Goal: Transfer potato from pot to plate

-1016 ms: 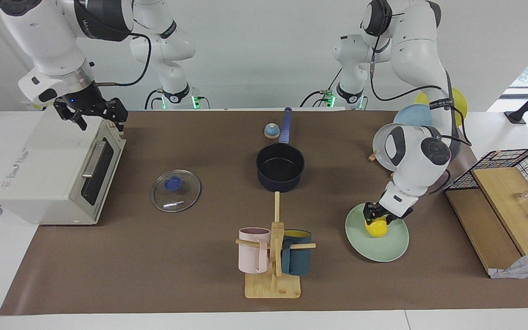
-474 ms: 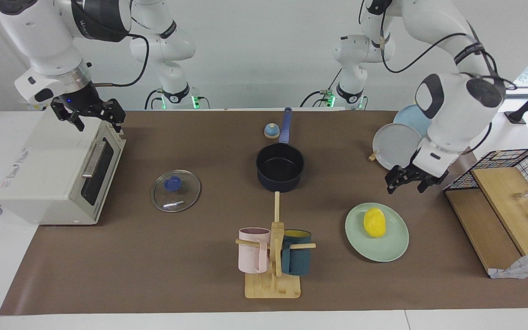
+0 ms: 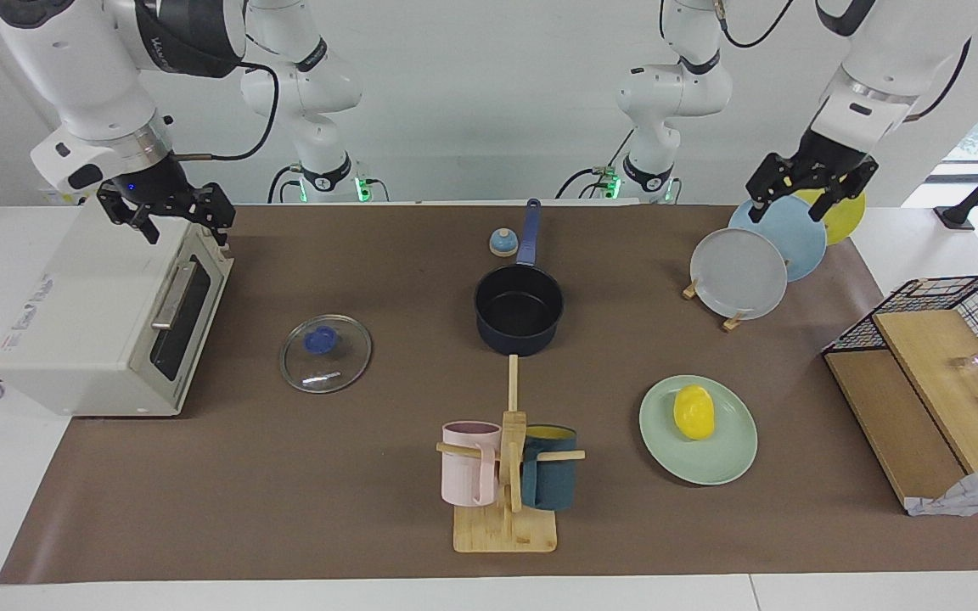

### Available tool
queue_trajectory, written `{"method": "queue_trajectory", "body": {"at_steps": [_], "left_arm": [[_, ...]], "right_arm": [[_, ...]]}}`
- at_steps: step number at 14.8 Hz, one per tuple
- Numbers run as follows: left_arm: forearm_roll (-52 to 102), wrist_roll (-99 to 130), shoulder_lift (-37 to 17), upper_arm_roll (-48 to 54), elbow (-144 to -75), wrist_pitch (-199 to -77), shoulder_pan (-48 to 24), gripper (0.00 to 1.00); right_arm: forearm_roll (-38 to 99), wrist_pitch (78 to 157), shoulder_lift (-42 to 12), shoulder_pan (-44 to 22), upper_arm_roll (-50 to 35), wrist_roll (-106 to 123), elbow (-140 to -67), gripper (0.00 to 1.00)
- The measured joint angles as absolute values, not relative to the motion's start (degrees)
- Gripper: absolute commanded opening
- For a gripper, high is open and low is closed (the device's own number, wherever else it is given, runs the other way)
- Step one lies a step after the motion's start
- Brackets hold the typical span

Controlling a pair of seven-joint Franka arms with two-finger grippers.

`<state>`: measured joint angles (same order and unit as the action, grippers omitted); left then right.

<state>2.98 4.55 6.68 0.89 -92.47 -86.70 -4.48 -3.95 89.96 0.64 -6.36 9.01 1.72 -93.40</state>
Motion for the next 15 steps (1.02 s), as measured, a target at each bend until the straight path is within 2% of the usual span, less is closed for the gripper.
{"method": "queue_trajectory", "body": {"at_steps": [4,7,9,12,15], "left_arm": [[2.7,4.6,9.9,1.3,-97.3,-84.2,-4.8,1.00],[2.1,4.5,9.2,1.4,-99.7,-85.8,-5.0,1.00],[1.9,4.5,6.9,1.4,-98.3,-87.1,-5.0,1.00],[1.6,4.5,3.1,1.4,-90.7,-85.3,-5.0,1.00],[1.5,4.5,3.2,1.4,-89.9,-84.3,-5.0,1.00]], "right_arm": [[-3.9,90.0,0.6,-6.3,9.0,1.7,-93.4,1.00],[-3.9,90.0,0.6,-6.3,9.0,1.7,-93.4,1.00],[-3.9,90.0,0.6,-6.1,8.9,1.7,-93.4,1.00],[-3.9,90.0,0.5,-5.0,8.1,1.7,-93.4,1.00],[-3.9,90.0,0.5,-4.1,7.2,1.7,-93.4,1.00]]}}
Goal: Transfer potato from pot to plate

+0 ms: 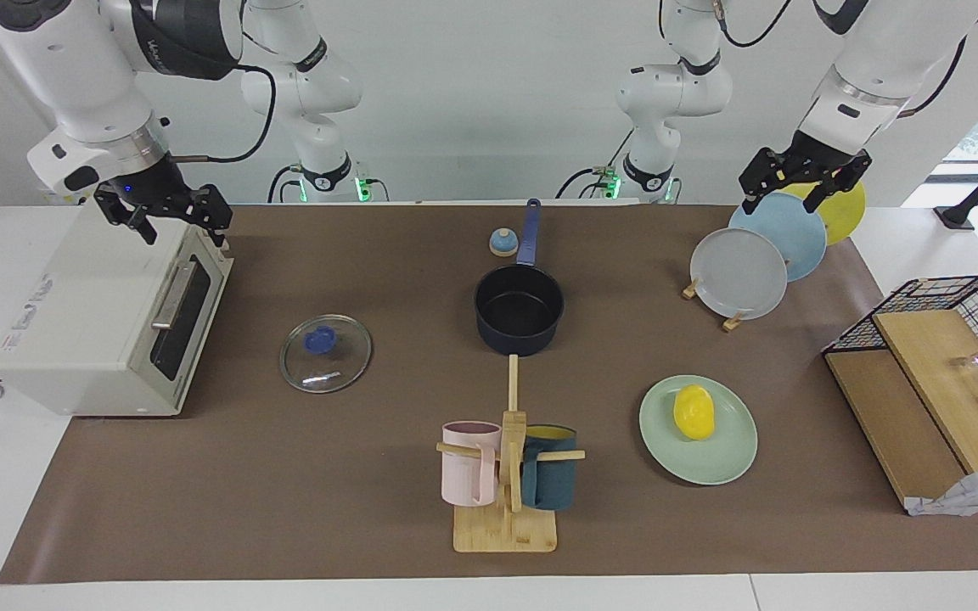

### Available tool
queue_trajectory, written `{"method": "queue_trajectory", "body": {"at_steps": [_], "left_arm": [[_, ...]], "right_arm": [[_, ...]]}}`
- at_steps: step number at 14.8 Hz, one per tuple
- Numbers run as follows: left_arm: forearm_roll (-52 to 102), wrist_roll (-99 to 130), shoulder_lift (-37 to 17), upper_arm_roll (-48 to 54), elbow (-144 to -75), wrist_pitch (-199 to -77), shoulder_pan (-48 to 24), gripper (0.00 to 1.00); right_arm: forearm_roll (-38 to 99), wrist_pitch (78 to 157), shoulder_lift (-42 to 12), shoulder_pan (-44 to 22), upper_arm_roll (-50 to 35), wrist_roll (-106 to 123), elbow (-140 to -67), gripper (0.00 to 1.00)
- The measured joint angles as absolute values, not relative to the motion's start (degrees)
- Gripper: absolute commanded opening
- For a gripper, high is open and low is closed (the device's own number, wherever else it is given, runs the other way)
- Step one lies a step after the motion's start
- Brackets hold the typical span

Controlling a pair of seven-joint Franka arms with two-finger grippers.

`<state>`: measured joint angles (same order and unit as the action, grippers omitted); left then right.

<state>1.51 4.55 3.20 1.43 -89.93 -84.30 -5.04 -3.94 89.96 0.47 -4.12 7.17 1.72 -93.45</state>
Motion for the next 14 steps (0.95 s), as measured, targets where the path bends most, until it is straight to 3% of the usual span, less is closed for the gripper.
{"method": "queue_trajectory", "body": {"at_steps": [4,14], "left_arm": [[1.5,4.5,3.8,1.4,-93.1,-85.4,-5.0,1.00],[1.5,4.5,4.7,1.5,-93.2,-85.5,-5.0,1.00]], "right_arm": [[-3.9,90.0,0.5,-4.1,6.8,1.7,-93.4,1.00],[-3.7,90.0,0.5,-4.1,5.9,1.7,-93.4,1.00]]}}
